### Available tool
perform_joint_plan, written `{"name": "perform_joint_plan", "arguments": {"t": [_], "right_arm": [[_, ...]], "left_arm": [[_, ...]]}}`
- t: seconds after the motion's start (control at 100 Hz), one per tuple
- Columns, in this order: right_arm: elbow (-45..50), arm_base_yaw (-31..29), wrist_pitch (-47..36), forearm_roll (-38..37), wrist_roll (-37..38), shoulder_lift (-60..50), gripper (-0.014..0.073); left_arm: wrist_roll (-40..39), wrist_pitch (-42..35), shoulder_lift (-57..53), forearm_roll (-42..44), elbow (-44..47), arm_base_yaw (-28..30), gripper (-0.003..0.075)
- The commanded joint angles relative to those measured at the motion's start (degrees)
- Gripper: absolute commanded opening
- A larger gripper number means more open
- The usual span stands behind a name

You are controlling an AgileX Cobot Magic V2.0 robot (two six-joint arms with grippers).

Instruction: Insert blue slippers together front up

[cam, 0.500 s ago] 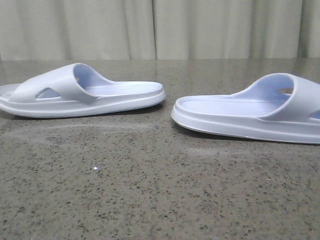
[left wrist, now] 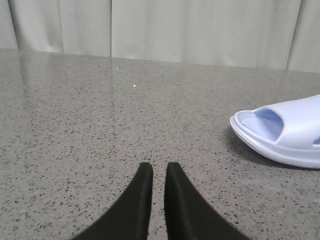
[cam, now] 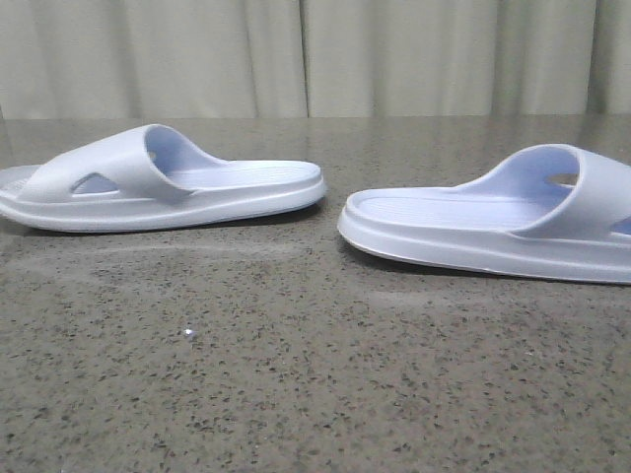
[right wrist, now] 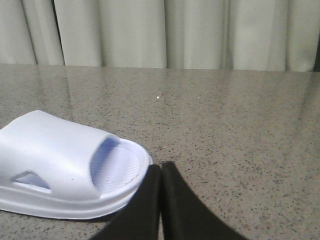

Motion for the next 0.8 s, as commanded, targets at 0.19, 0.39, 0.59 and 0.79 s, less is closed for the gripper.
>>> {"name": "perform_joint_plan", "arguments": {"t": [0.19, 0.39, 0.59, 0.79], "right_arm": [[1.2, -0.4, -5.1, -0.4, -0.1, -0.8, -0.008], [1.2, -0.4, -5.5, -0.2, -0.1, -0.8, -0.008], [1.2, -0.4, -6.3, 3.2, -0.1, -0.8, -0.008], [1.2, -0.4, -8.9, 8.9, -0.1, -0.8, -0.008]], "left_arm": [[-0.6, -4.9, -1.6, -0.6, 0.5, 0.1, 0.0015], [-0.6, -5.1, -1.6, -1.7, 0.5, 0.1, 0.0015], [-0.6, -5.2, -1.6, -6.7, 0.5, 0.1, 0.0015], [-0.6, -6.3, -1.6, -14.9, 0.5, 0.1, 0.0015]]}}
